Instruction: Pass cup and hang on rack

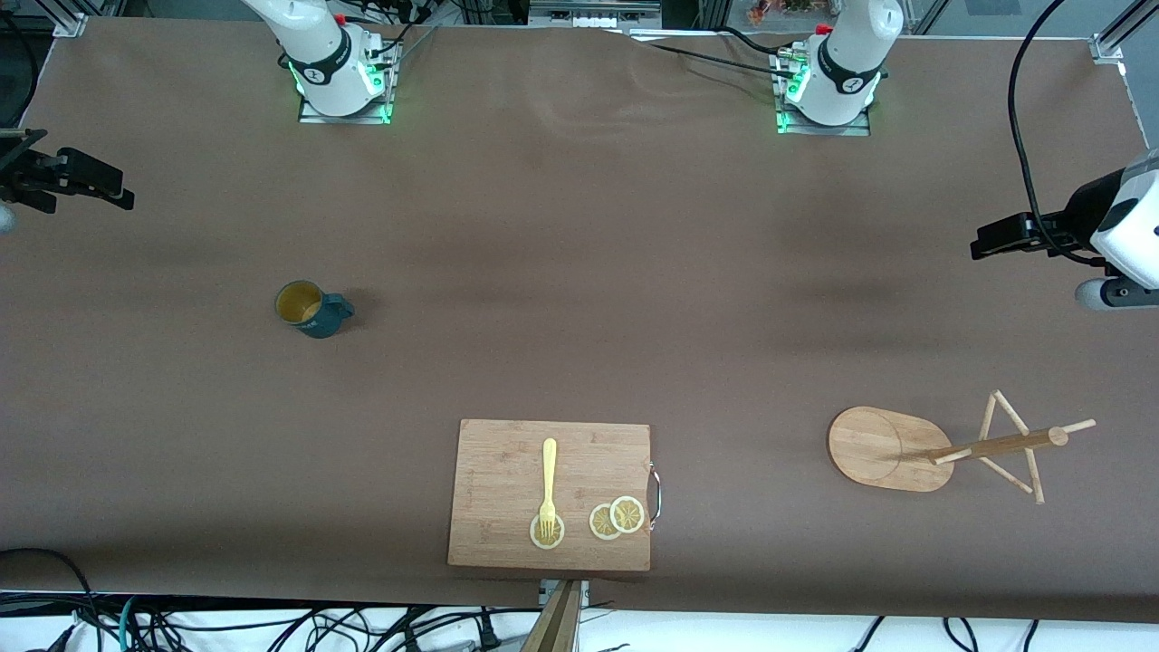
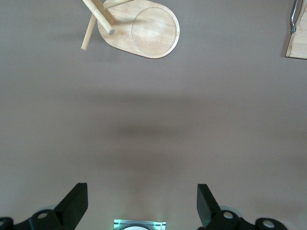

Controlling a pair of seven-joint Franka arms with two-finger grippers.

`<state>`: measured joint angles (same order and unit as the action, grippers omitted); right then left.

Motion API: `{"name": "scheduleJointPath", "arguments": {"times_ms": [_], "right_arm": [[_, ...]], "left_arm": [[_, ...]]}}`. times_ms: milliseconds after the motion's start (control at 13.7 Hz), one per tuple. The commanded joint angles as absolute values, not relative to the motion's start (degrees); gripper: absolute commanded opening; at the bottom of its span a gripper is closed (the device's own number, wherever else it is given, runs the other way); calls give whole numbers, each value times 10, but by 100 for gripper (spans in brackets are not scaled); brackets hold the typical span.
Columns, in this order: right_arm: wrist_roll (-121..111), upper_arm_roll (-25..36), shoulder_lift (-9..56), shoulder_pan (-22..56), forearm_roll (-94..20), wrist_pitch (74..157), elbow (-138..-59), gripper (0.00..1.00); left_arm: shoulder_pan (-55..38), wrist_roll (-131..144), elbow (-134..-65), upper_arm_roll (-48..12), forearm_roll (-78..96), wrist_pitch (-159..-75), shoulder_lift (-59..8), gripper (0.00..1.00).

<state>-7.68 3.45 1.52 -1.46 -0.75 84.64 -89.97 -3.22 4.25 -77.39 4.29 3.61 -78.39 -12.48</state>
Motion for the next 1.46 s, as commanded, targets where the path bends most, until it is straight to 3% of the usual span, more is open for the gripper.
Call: {"name": "scheduleJointPath", "arguments": {"times_ms": [0,1390], "right_arm": [[-68,32,17,-14,1,837,-889,100],[-78,33,17,-15,-1,835,-889,100]], "left_arm": [[-36,37,-754,44,29,-779,-135,100],[-37,38,-754,43,29,-779,-135,100]]}}
